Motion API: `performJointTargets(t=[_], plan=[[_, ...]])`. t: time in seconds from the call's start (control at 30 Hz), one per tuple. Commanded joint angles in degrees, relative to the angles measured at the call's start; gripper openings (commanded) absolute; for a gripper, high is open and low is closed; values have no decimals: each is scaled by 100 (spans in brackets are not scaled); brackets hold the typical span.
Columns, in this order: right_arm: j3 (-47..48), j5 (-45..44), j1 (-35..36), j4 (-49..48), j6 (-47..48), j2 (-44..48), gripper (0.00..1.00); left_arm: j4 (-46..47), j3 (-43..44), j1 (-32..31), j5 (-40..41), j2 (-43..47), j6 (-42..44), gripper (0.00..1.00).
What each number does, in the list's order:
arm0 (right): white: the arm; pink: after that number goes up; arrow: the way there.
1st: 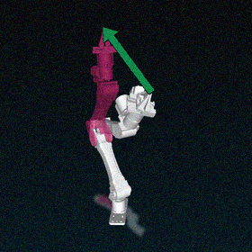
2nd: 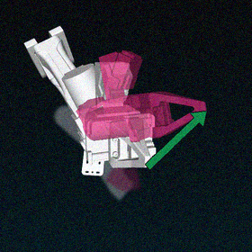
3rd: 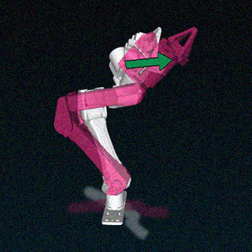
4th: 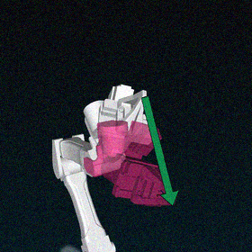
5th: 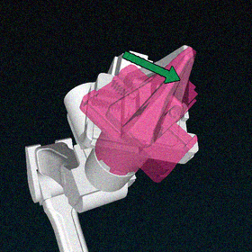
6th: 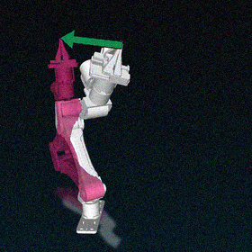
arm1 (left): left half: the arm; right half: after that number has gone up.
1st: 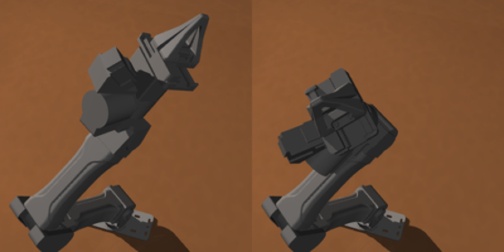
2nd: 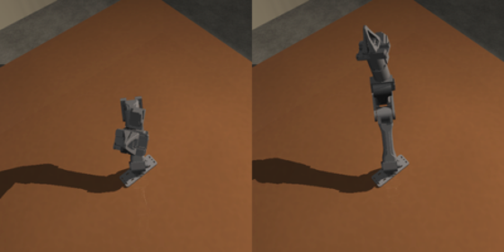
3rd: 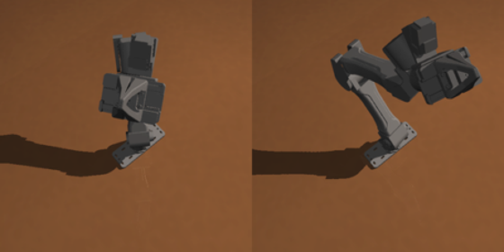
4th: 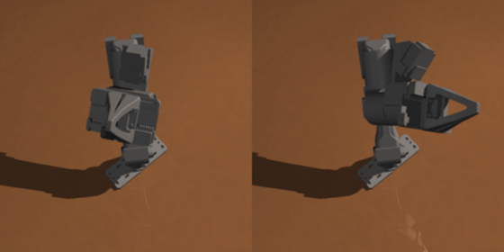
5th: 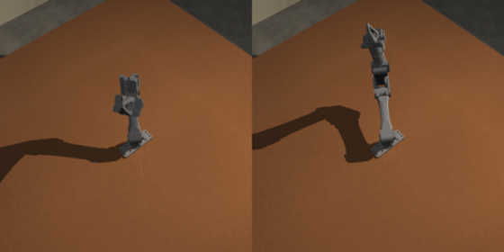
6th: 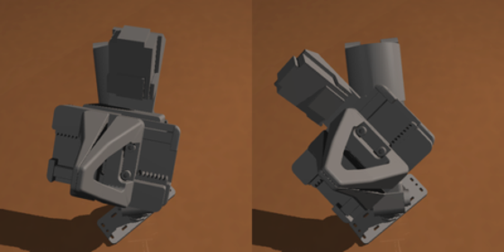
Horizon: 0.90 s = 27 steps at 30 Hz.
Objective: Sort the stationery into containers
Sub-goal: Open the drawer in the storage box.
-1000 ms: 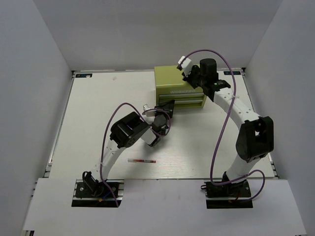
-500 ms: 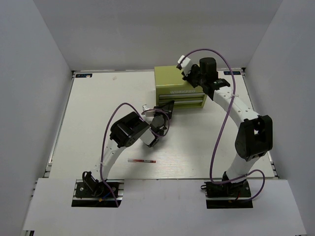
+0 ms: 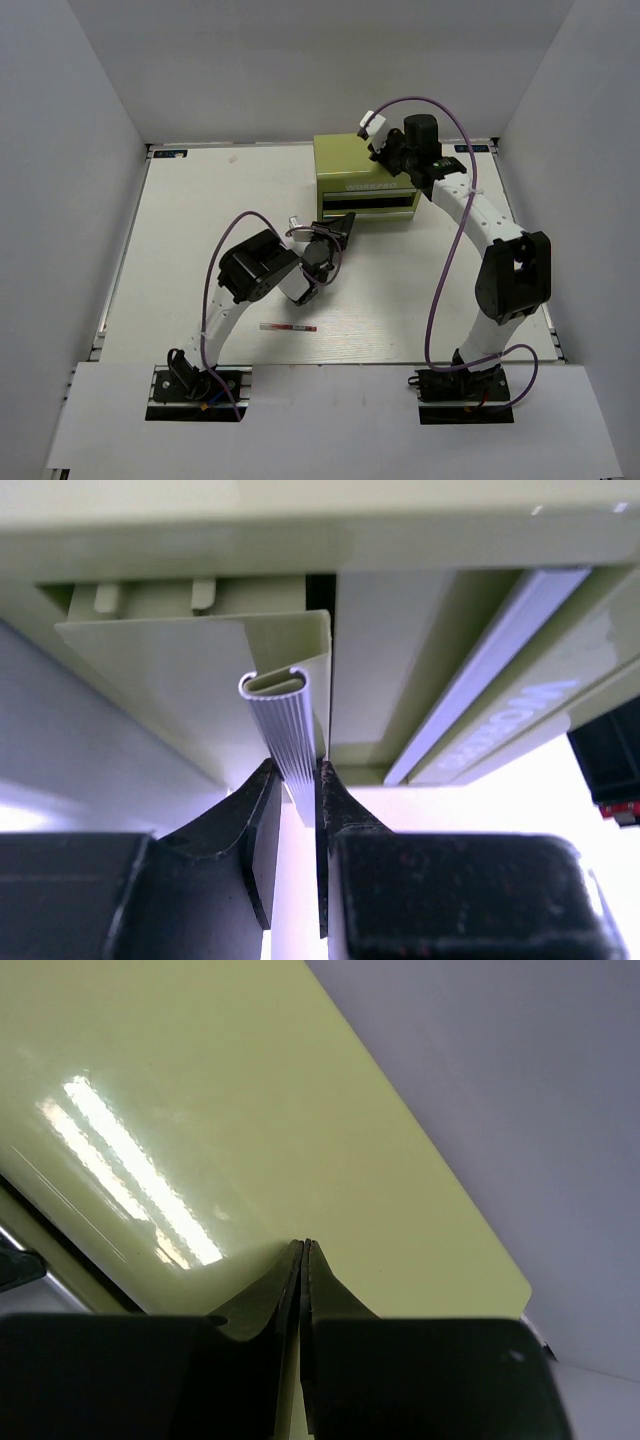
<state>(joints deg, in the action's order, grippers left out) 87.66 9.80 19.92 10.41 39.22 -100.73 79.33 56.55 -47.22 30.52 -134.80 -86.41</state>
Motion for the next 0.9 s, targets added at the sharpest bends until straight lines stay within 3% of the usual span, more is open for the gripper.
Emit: performJointTargets(t=[0.0, 0.3, 0.37, 0.4, 0.43, 0.5, 0.53, 0.63, 0.87], plan=[[76, 57, 3, 523, -55, -184, 5, -58, -267, -41, -345, 542, 160, 1], [67, 57, -32, 584, -99, -202, 5, -452, -611, -208, -477, 1095, 212, 0], [58, 48, -6, 593, -99, -193, 10, -602, -742, -208, -477, 1149, 212, 3], [58, 48, -15, 585, -108, -175, 13, -603, -742, -208, -408, 1219, 212, 9], [58, 65, -15, 593, -116, -184, 16, -603, -821, -208, -407, 1220, 212, 23], [58, 127, -15, 593, -134, -132, 26, -603, -892, -208, -355, 1290, 160, 36], [50, 145, -15, 602, -143, -123, 28, -664, -944, -208, -354, 1368, 160, 56], [41, 233, 3, 654, -169, -35, 34, -831, -997, -208, -301, 1553, 160, 73], [-161, 390, -6, 716, -196, 378, 40, -902, -1313, -208, -397, 1817, 160, 85]])
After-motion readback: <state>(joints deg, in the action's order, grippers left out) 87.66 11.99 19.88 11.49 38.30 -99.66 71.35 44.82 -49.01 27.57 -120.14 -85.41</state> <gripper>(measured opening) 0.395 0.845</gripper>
